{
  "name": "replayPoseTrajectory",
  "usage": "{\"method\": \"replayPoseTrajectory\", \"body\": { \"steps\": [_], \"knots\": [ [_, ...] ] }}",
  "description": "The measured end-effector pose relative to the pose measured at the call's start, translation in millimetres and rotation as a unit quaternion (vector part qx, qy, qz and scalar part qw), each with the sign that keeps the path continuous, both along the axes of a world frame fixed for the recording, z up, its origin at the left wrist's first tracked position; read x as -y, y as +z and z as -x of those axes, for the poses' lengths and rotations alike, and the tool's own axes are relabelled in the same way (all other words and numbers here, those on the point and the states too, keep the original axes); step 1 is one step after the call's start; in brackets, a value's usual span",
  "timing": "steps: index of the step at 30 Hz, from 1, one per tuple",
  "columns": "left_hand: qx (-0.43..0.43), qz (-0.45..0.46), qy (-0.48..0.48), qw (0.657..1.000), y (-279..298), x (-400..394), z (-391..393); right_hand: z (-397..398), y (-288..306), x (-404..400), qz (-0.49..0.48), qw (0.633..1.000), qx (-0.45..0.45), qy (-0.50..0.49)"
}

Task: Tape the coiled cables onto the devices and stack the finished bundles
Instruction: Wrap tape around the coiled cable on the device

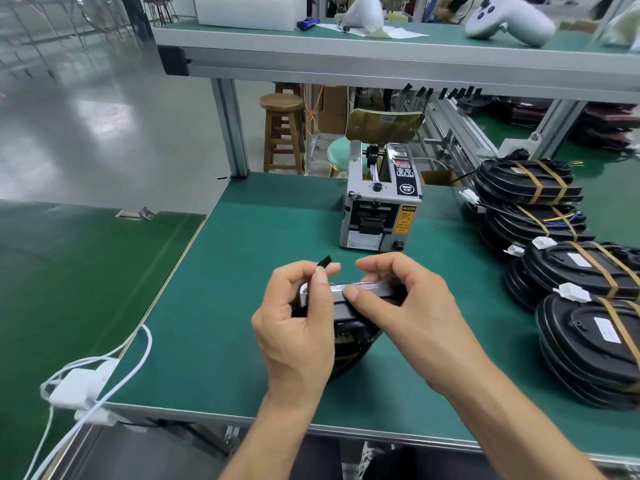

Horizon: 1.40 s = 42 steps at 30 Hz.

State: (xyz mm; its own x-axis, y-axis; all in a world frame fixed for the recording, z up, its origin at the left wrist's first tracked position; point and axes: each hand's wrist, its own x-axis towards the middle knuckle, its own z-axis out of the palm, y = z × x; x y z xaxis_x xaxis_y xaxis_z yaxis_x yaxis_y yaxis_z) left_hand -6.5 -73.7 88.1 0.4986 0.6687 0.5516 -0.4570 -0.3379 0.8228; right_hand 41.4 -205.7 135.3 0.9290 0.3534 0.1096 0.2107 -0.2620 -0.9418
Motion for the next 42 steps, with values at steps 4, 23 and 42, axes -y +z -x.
{"method": "replayPoseTrajectory", "body": {
  "steps": [4,23,42],
  "knots": [
    [-0.003,-0.004,0.000,1.000,1,-2,1,4,-3,-4,-0.002,1.000,-0.004,-0.010],
    [-0.015,-0.022,-0.008,1.000,1,-1,4,-11,36,-10,0.089,0.980,0.164,0.068],
    [-0.019,-0.030,-0.017,0.999,0,1,2,-14,36,-7,0.093,0.980,0.153,0.082]
  ]
}}
